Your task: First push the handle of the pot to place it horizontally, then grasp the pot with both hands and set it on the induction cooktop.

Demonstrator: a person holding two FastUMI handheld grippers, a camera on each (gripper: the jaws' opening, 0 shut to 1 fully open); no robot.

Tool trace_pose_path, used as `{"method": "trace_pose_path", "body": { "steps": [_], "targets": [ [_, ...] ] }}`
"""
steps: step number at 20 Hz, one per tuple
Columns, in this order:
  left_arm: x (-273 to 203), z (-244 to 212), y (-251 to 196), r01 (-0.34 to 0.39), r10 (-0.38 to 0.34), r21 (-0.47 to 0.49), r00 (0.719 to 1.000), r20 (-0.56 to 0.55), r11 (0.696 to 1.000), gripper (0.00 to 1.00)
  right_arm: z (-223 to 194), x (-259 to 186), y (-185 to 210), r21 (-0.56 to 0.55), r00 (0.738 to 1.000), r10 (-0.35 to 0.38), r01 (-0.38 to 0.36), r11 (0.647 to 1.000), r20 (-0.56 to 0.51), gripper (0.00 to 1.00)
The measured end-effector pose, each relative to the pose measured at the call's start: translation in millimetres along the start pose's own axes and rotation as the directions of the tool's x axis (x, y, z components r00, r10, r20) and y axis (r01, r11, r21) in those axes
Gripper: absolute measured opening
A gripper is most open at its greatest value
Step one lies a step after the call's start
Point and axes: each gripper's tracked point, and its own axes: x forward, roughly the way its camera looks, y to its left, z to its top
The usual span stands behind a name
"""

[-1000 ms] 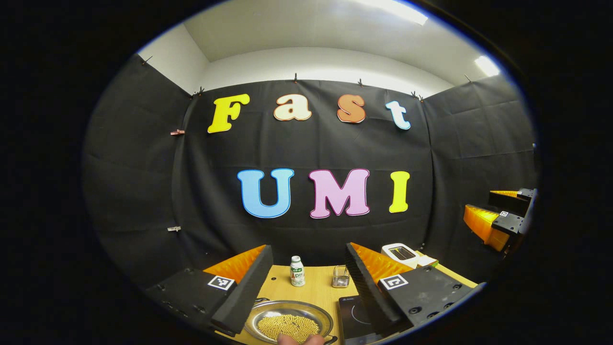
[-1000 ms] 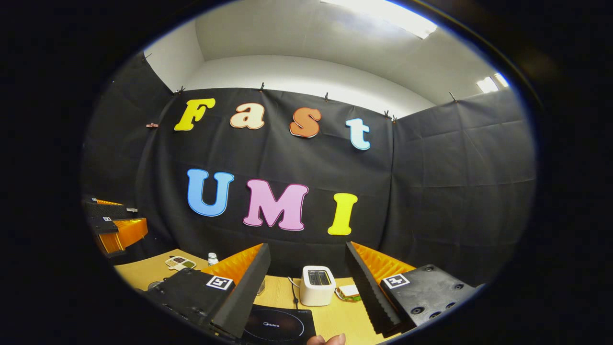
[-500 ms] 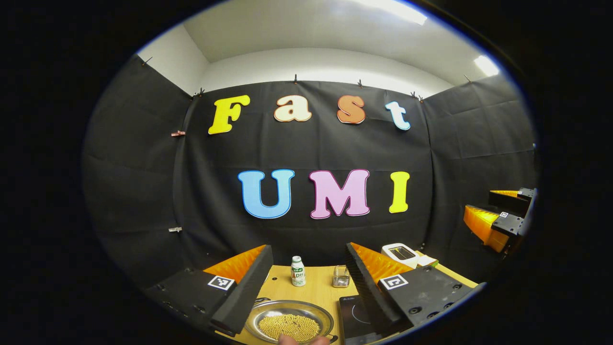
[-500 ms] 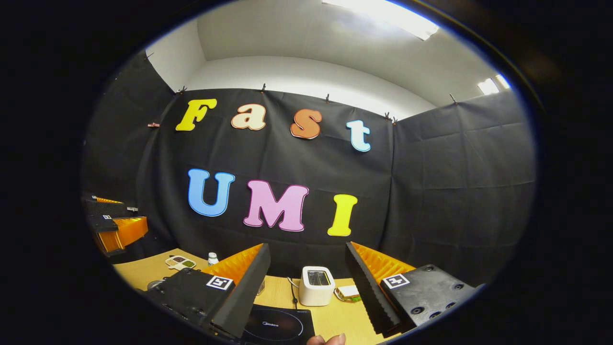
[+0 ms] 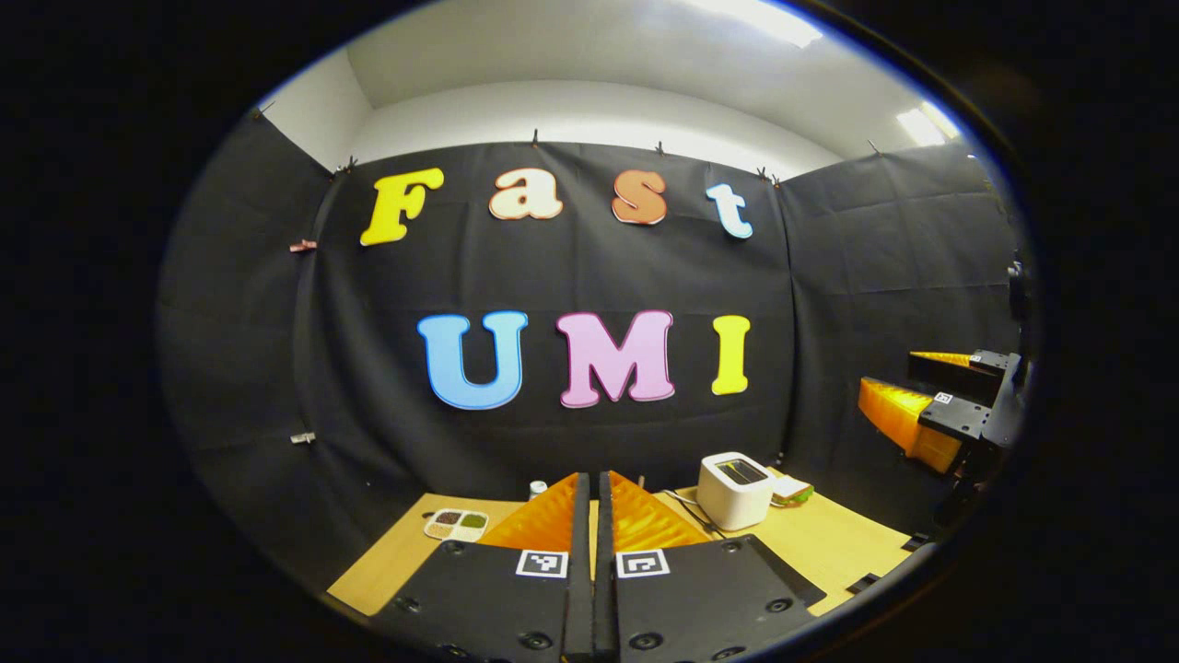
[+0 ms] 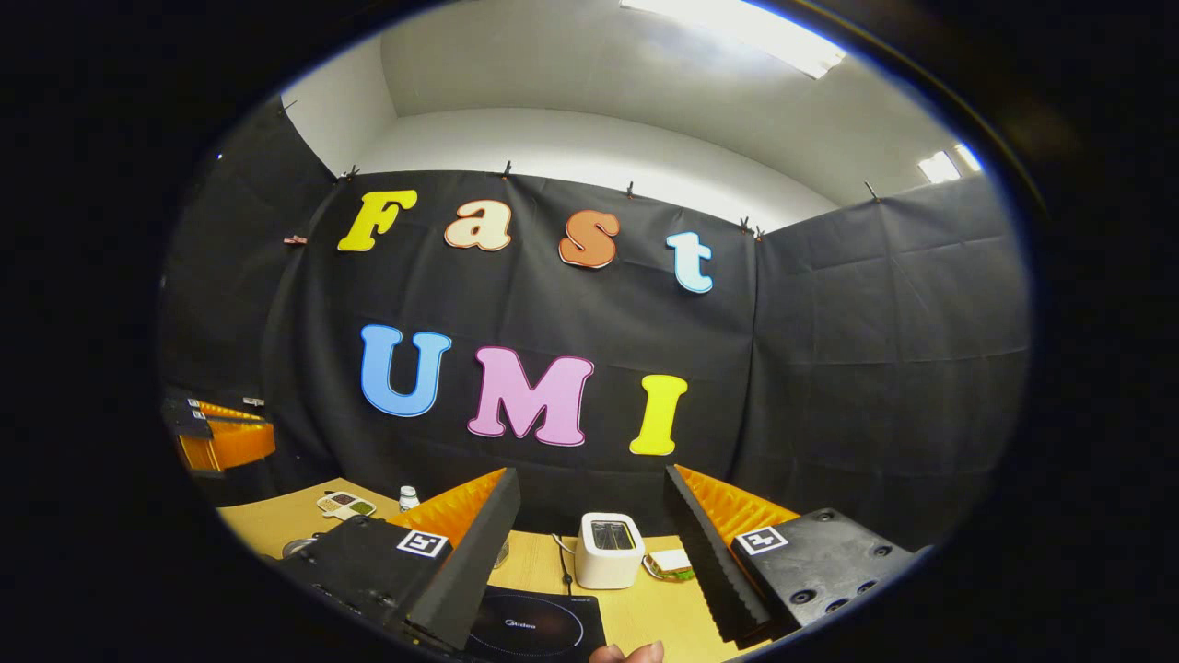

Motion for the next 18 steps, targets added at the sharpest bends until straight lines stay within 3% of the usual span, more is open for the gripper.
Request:
{"method": "trace_pose_path", "body": {
  "steps": [5,8,13,16,18],
  "targets": [
    [-4,-47,9,0.067,-0.067,-0.004,0.981,-0.182,0.998,0.05,-6,0,3,-0.004,1.0,0.011,-0.011,1.0,-0.007,0.96],
    [-10,-86,18,0.097,-0.101,-0.031,0.941,-0.322,0.995,0.05,-9,-1,0,-0.01,1.0,0.005,-0.005,1.0,-0.007,0.97],
    [-30,-168,14,0.158,-0.184,-0.095,0.788,-0.588,0.983,0.05,-10,-3,-4,-0.024,1.0,-0.002,0.002,1.0,-0.004,0.97],
    [-50,-212,7,0.208,-0.217,-0.103,0.662,-0.718,0.973,0.05,-13,-5,-6,-0.028,1.0,-0.007,0.007,1.0,-0.011,0.97],
    [-63,-246,1,0.234,-0.238,-0.124,0.56,-0.794,0.964,0.05,-15,-7,-9,-0.03,1.0,-0.012,0.012,0.999,-0.014,0.97]
  ]
}}
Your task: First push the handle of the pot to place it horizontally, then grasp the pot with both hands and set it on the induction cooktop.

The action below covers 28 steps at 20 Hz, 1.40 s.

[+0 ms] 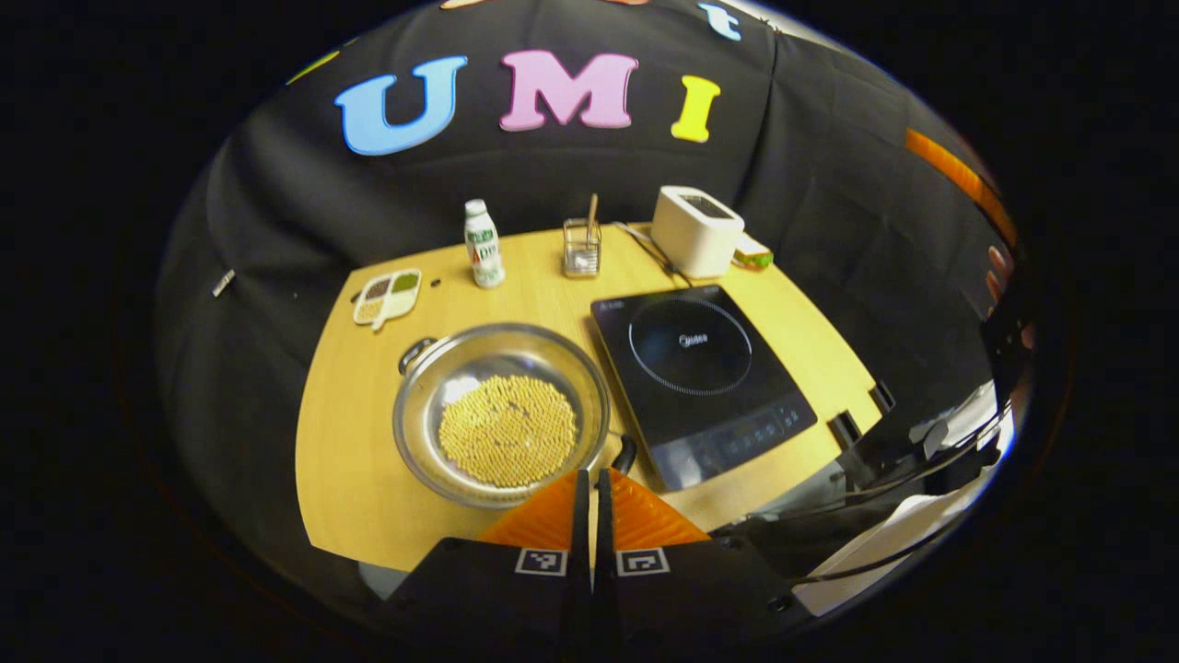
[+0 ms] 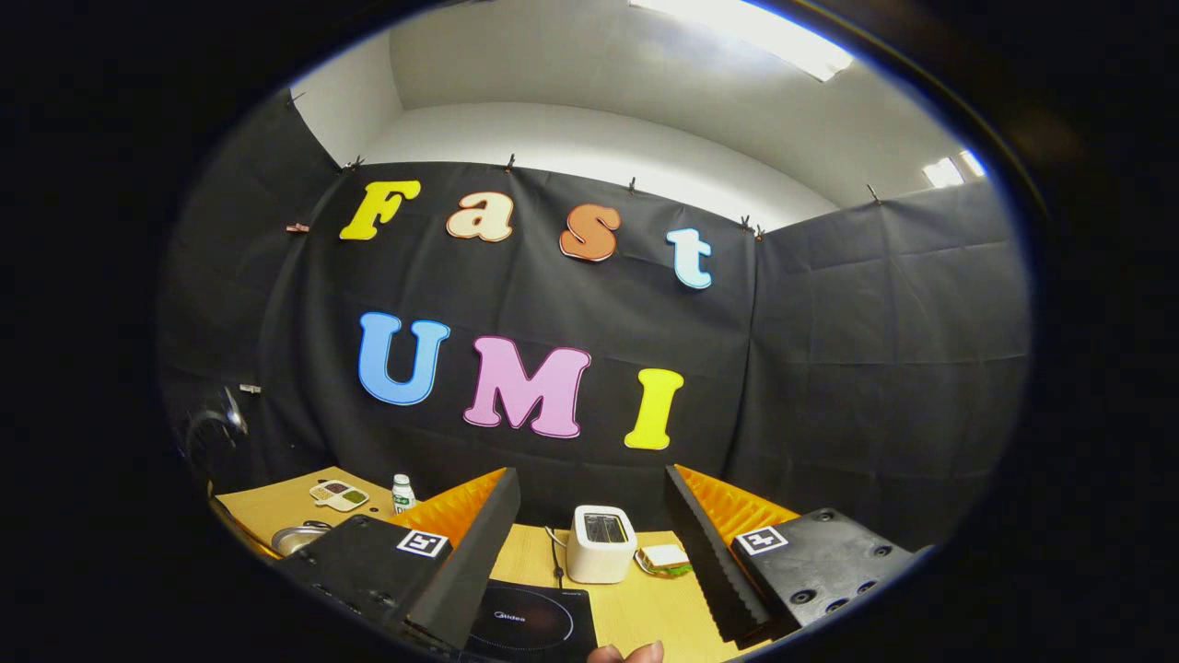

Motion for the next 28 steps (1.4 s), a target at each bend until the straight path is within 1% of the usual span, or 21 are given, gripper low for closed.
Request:
{"method": "trace_pose_path", "body": {
  "steps": [2,4,6,7,10,11,13,15,17,19,20,21,25,28],
  "targets": [
    [21,-26,1,0.025,-0.024,0.005,0.993,-0.115,1.0,0.05,-2,-1,-3,-0.001,1.0,-0.005,0.005,1.0,-0.003,0.97],
    [42,-48,4,0.04,-0.039,-0.001,0.979,-0.201,0.999,0.05,-2,-1,-5,0.002,1.0,-0.007,0.007,1.0,-0.002,0.97],
    [60,-64,11,0.048,-0.05,-0.015,0.963,-0.266,0.999,0.05,-5,-2,-9,0.003,1.0,-0.015,0.015,1.0,-0.009,0.96],
    [69,-71,13,0.05,-0.054,-0.02,0.953,-0.299,0.999,0.05,-6,-3,-10,0.0,1.0,-0.018,0.018,1.0,-0.011,0.97],
    [93,-89,21,0.043,-0.046,-0.017,0.925,-0.378,0.999,0.05,-7,-3,-13,-0.017,1.0,-0.021,0.02,1.0,-0.012,0.97],
    [100,-91,24,0.038,-0.039,-0.011,0.92,-0.391,0.999,0.05,-9,-4,-16,-0.026,1.0,-0.024,0.023,0.999,-0.013,0.97],
    [110,-89,24,0.033,-0.031,-0.002,0.915,-0.402,0.999,0.05,-12,-2,-22,-0.037,0.999,-0.036,0.035,0.999,-0.023,0.96],
    [118,-84,23,0.029,-0.03,-0.008,0.916,-0.4,1.0,0.06,-17,-3,-28,-0.041,0.998,-0.05,0.048,0.998,-0.038,0.97],
    [124,-77,24,0.009,-0.013,-0.013,0.917,-0.398,1.0,0.05,-20,-4,-33,-0.051,0.997,-0.064,0.061,0.997,-0.046,0.95],
    [130,-68,21,0.009,-0.019,-0.027,0.922,-0.387,1.0,0.05,-22,-2,-35,-0.062,0.996,-0.072,0.068,0.996,-0.053,0.97],
    [131,-64,15,0.024,-0.04,-0.045,0.922,-0.385,0.999,0.04,-23,-3,-35,-0.064,0.996,-0.072,0.069,0.996,-0.055,0.97],
    [134,-62,12,0.028,-0.047,-0.056,0.923,-0.381,0.998,0.05,-24,-2,-35,-0.068,0.996,-0.073,0.069,0.995,-0.055,0.97],
    [144,-46,4,0.02,-0.053,-0.093,0.932,-0.359,0.995,0.05,-27,-1,-40,-0.097,0.995,-0.084,0.078,0.992,-0.058,0.97],
    [153,-27,0,0.005,-0.041,-0.109,0.944,-0.328,0.994,0.05,-31,-1,-45,-0.101,0.992,-0.101,0.094,0.99,-0.071,0.97]
  ]
}}
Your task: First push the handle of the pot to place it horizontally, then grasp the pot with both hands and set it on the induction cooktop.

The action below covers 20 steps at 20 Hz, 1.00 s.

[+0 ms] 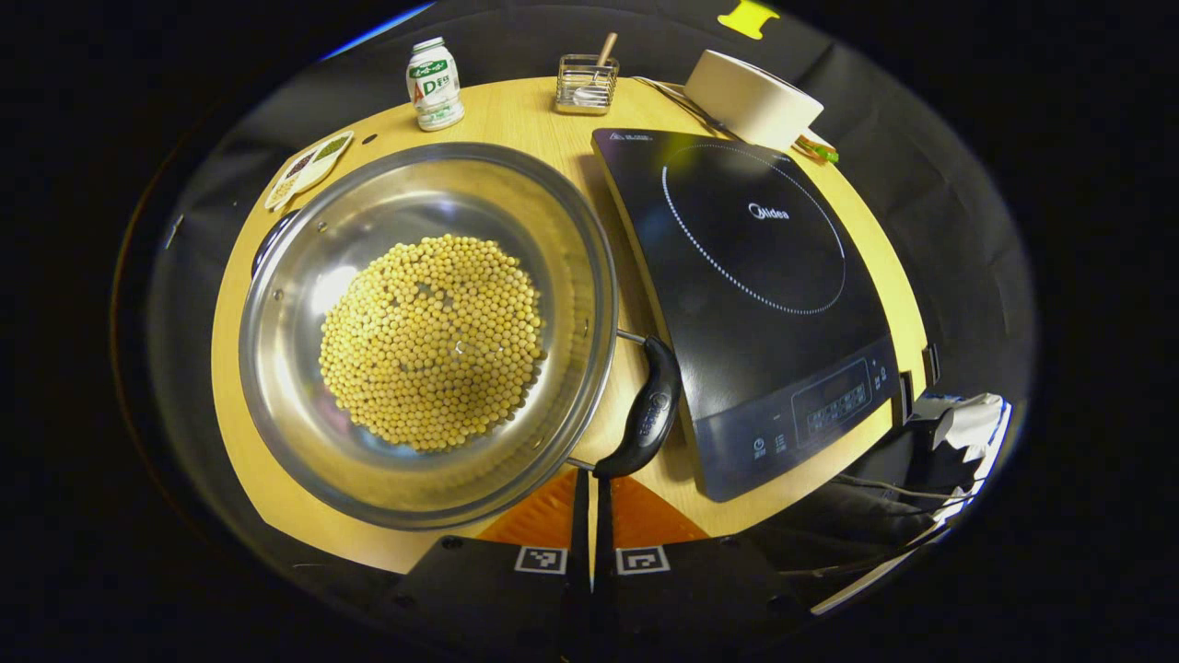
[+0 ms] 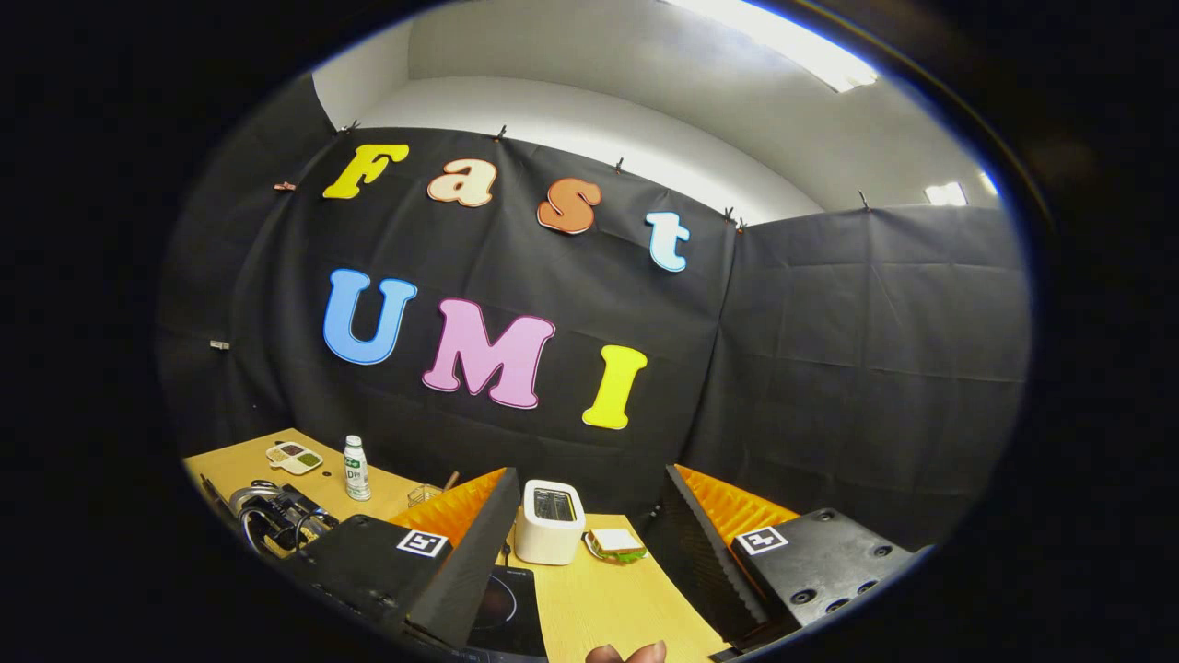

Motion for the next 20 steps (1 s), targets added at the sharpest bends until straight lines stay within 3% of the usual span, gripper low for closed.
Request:
{"method": "trace_pose_path", "body": {
  "steps": [6,20],
  "targets": [
    [9,33,-10,-0.041,0.041,0.007,0.998,0.048,0.999,0.05,-7,-2,-7,-0.009,0.999,-0.031,0.031,0.999,-0.018,0.99],
    [24,108,-7,-0.044,0.048,-0.037,0.992,0.115,0.998,0.05,-25,-7,-23,-0.024,0.991,-0.112,0.111,0.994,-0.078,0.97]
  ]
}}
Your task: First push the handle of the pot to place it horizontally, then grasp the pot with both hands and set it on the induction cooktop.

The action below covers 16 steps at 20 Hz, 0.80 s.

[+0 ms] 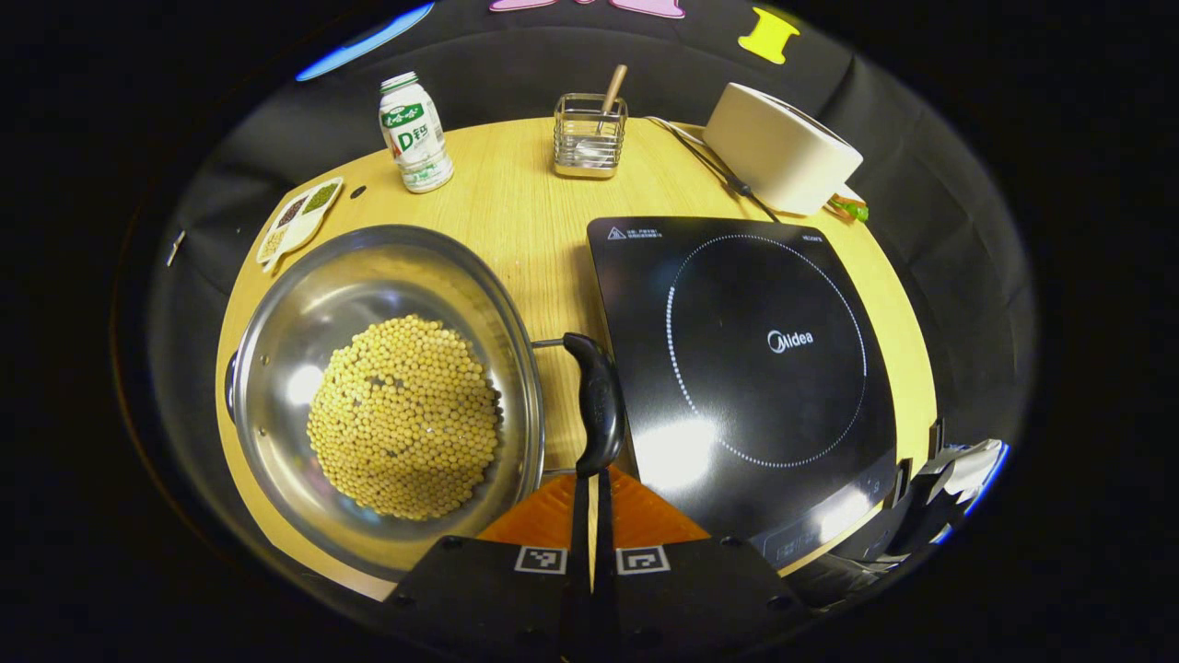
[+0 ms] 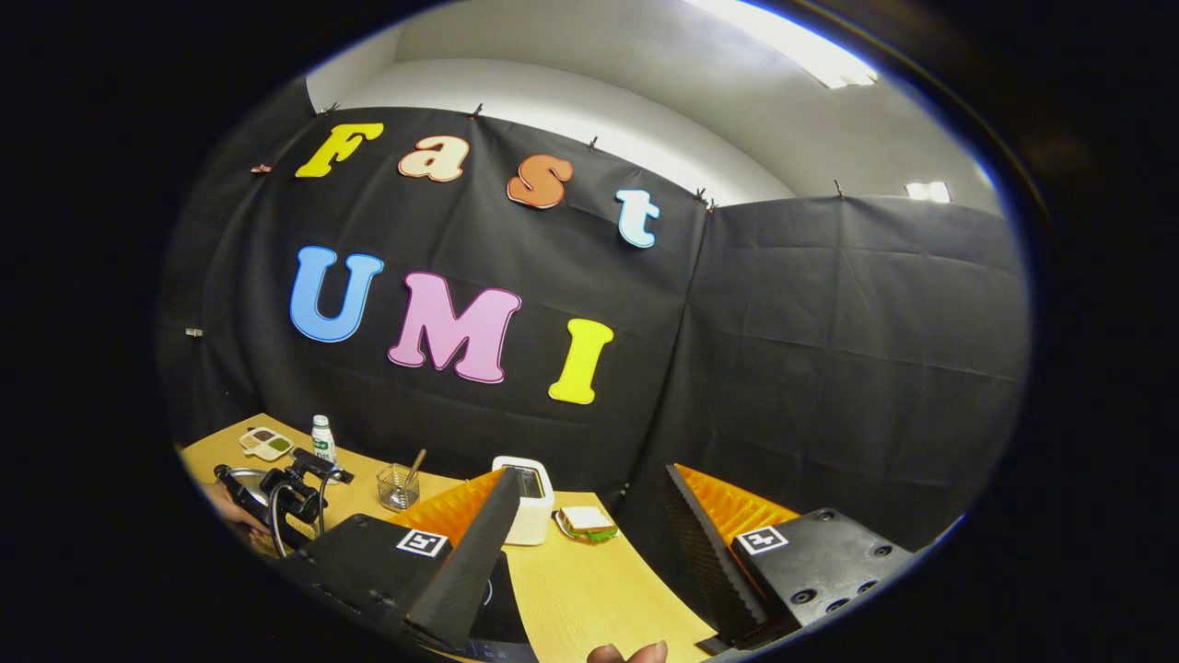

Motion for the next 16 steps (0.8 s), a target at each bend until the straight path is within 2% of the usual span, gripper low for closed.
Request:
{"method": "trace_pose_path", "body": {
  "steps": [6,9,11,12,13,14,15,16],
  "targets": [
    [7,20,-1,0.002,-0.002,0.002,1.0,0.031,1.0,0.05,-5,5,4,-0.009,1.0,-0.006,0.006,1.0,-0.017,0.97],
    [0,18,-14,0.056,-0.056,0.0,0.997,0.062,0.998,0.05,-5,7,10,0.005,1.0,0.004,-0.004,1.0,-0.013,0.97],
    [-13,17,-31,0.125,-0.127,0.019,0.987,0.102,0.992,0.07,-8,10,16,0.016,1.0,0.014,-0.014,1.0,-0.021,0.97],
    [-22,17,-37,0.146,-0.15,0.038,0.981,0.124,0.989,0.11,-9,12,20,0.018,0.999,0.021,-0.02,1.0,-0.026,0.97],
    [-31,16,-41,0.164,-0.172,0.063,0.974,0.149,0.984,0.22,-11,13,25,0.024,0.999,0.036,-0.035,0.999,-0.03,0.97],
    [-41,18,-43,0.166,-0.18,0.09,0.967,0.178,0.982,0.26,-14,15,34,0.034,0.997,0.059,-0.058,0.998,-0.039,0.98],
    [-52,18,-43,0.171,-0.191,0.112,0.96,0.206,0.979,0.44,-16,18,43,0.045,0.996,0.079,-0.077,0.996,-0.048,0.98],
    [-64,21,-40,0.17,-0.195,0.121,0.951,0.24,0.978,0.55,-18,20,53,0.054,0.993,0.101,-0.098,0.994,-0.057,0.98]
  ]
}}
